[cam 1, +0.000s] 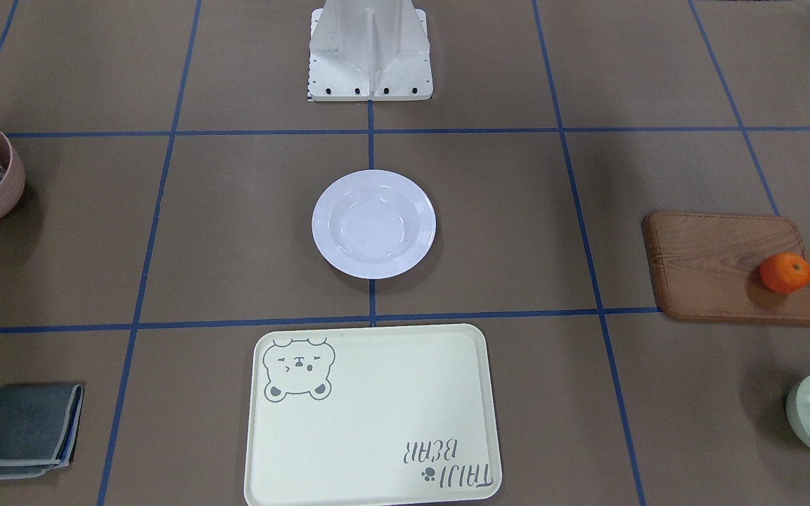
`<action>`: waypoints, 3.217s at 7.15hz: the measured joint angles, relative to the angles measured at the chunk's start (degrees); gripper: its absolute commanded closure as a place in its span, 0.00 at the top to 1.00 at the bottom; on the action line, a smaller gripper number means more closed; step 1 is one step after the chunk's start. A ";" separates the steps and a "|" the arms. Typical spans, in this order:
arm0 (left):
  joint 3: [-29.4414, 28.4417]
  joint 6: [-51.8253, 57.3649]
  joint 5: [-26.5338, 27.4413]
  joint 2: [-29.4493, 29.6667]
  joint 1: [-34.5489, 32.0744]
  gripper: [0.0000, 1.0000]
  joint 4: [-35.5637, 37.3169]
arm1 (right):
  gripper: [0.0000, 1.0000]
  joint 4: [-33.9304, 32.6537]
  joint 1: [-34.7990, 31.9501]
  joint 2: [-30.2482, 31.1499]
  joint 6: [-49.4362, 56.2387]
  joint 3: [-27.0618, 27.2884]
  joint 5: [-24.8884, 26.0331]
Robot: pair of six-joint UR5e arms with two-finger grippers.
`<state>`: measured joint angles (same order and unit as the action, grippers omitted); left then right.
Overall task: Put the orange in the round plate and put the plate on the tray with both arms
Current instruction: 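Reach the left gripper down toward the orange on the wooden tray, then grasp the orange with the left gripper and lift it off the tray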
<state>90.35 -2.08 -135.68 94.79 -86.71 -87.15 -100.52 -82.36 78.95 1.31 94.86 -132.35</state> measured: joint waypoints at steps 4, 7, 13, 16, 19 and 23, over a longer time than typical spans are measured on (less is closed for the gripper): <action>0.30 -0.07 -0.41 -0.24 -0.04 0.98 -3.01 | 1.00 0.08 -0.58 5.15 0.00 3.22 0.02; 0.44 -0.81 -0.53 -0.25 0.23 0.98 -3.59 | 1.00 0.36 -0.77 7.52 -0.45 6.13 -0.86; -13.73 -16.35 1.73 6.21 10.47 0.98 -19.01 | 1.00 2.34 -0.13 7.63 -0.96 6.13 -3.17; -15.49 -19.54 6.56 7.60 14.67 0.98 -20.30 | 1.00 2.42 0.48 7.28 -0.98 6.05 -3.91; -19.88 -19.93 8.47 7.75 16.16 0.98 -25.79 | 1.00 2.38 0.62 7.19 -1.04 6.06 -3.97; -20.25 -23.31 7.97 7.63 16.30 0.97 -27.38 | 1.00 2.35 0.62 7.26 -1.04 6.04 -4.05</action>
<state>70.10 -25.39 -127.71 102.42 -70.40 -114.54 -98.17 -81.74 86.21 0.26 100.90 -136.40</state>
